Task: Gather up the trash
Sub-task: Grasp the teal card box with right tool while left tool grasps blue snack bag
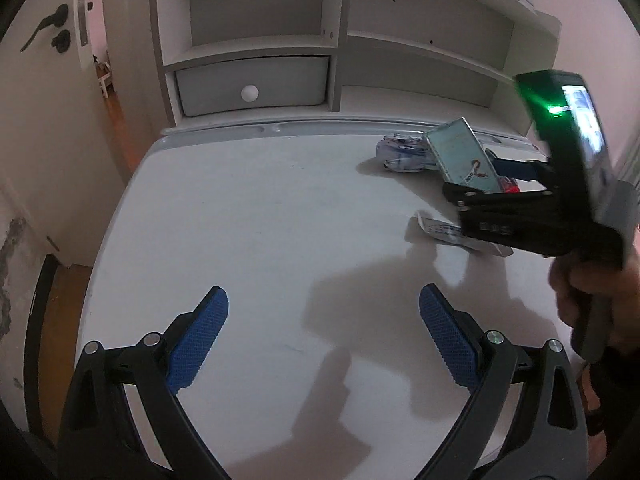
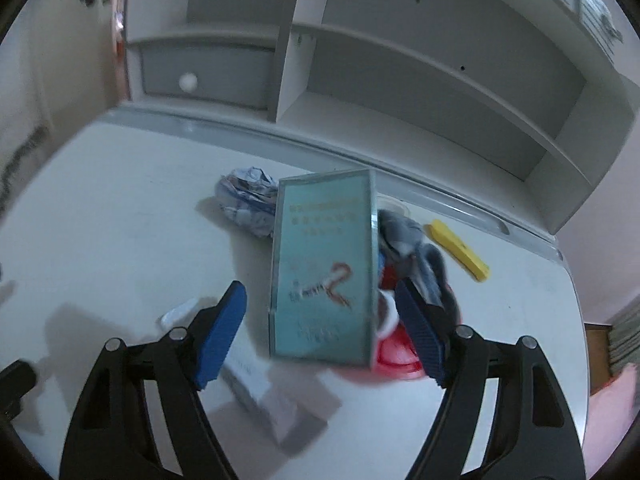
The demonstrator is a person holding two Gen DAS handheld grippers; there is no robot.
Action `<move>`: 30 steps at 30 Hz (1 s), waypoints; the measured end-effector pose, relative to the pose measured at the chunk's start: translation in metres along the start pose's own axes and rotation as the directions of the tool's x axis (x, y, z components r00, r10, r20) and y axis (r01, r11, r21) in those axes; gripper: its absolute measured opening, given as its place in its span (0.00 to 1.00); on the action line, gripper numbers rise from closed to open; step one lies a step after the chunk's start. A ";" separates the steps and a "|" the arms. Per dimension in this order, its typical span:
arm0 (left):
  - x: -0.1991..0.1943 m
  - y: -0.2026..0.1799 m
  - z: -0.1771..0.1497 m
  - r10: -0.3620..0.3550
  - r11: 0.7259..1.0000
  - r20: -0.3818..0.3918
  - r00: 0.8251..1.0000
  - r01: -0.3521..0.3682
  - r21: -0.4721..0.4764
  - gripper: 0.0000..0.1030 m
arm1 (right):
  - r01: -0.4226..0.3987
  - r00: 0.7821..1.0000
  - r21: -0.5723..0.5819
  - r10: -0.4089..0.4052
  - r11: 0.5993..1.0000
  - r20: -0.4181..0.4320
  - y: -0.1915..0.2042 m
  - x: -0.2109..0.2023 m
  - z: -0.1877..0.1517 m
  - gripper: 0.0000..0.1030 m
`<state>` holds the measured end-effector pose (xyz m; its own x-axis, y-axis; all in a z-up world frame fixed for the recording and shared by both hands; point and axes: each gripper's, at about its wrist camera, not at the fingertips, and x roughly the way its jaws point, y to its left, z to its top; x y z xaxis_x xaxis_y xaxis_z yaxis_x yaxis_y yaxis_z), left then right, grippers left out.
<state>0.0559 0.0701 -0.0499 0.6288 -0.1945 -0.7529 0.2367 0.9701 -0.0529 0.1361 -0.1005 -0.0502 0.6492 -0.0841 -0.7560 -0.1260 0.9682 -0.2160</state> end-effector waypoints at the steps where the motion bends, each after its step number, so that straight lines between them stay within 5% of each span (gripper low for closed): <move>1: 0.003 0.000 0.003 0.002 1.000 0.001 1.000 -0.002 0.009 0.91 | 0.028 1.000 -0.012 -0.028 1.000 -0.004 0.002 0.003 0.000 0.56; 3: 0.006 -0.002 0.011 0.001 0.999 0.008 1.000 -0.001 0.035 0.91 | 0.076 0.997 -0.022 -0.076 0.997 0.008 0.002 0.005 0.003 0.53; 13: 0.073 -0.052 0.079 -0.072 0.972 0.029 0.997 0.064 0.226 0.91 | -0.150 0.987 0.153 0.139 0.977 0.085 -0.082 -0.064 -0.020 0.53; 24: 0.132 -0.113 0.098 -0.059 0.818 0.033 0.998 0.029 0.575 0.91 | -0.119 0.993 0.230 0.114 0.966 0.035 -0.138 -0.092 -0.087 0.53; 26: 0.142 -0.117 0.101 -0.044 0.811 0.014 0.999 0.027 0.585 0.79 | -0.115 0.993 0.247 0.110 0.962 0.034 -0.146 -0.098 -0.099 0.53; 28: 0.140 -0.120 0.102 -0.042 0.817 0.006 0.999 0.031 0.576 0.44 | -0.107 0.994 0.261 0.100 0.959 0.038 -0.154 -0.106 -0.110 0.53; 30: 0.136 -0.120 0.101 -0.007 0.814 -0.012 1.000 0.013 0.581 0.44 | -0.096 0.995 0.278 0.088 0.956 0.044 -0.163 -0.116 -0.121 0.53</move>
<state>0.1880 -0.0876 -0.0797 0.6180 -0.1994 -0.7605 0.6308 0.7032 0.3282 -0.0092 -0.2765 -0.0019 0.6680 0.0114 -0.7441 0.0254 0.9990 0.0381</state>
